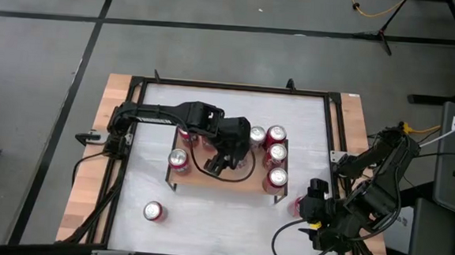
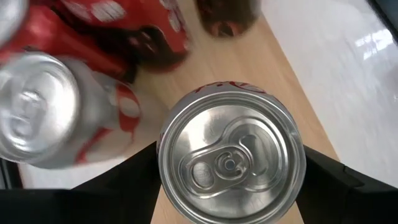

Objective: Place canned beverage on shelf
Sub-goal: Put the silver soda can on the shelf

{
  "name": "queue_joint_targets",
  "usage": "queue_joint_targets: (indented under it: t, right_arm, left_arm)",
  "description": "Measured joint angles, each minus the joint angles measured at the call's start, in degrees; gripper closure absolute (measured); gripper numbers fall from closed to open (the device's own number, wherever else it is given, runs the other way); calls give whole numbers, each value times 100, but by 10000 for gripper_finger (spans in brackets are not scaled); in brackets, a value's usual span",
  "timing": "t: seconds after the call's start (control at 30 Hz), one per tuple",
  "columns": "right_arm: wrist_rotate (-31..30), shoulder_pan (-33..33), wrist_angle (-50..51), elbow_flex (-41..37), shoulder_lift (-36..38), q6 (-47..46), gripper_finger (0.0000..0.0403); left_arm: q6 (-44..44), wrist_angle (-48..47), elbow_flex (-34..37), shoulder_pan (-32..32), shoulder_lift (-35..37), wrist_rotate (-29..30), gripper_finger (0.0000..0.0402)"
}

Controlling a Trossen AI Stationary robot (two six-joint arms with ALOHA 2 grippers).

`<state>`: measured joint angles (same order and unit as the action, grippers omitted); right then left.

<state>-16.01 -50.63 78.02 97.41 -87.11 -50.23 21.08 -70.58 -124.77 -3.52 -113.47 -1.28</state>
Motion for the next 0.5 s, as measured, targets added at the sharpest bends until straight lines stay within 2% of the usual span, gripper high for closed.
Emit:
queue_joint_targets:
  t: [0.5]
  right_arm:
    - [52, 2, -2, 0, 0, 0, 56]
  left_arm:
    - [162, -194, -2, -118, 7, 17, 112]
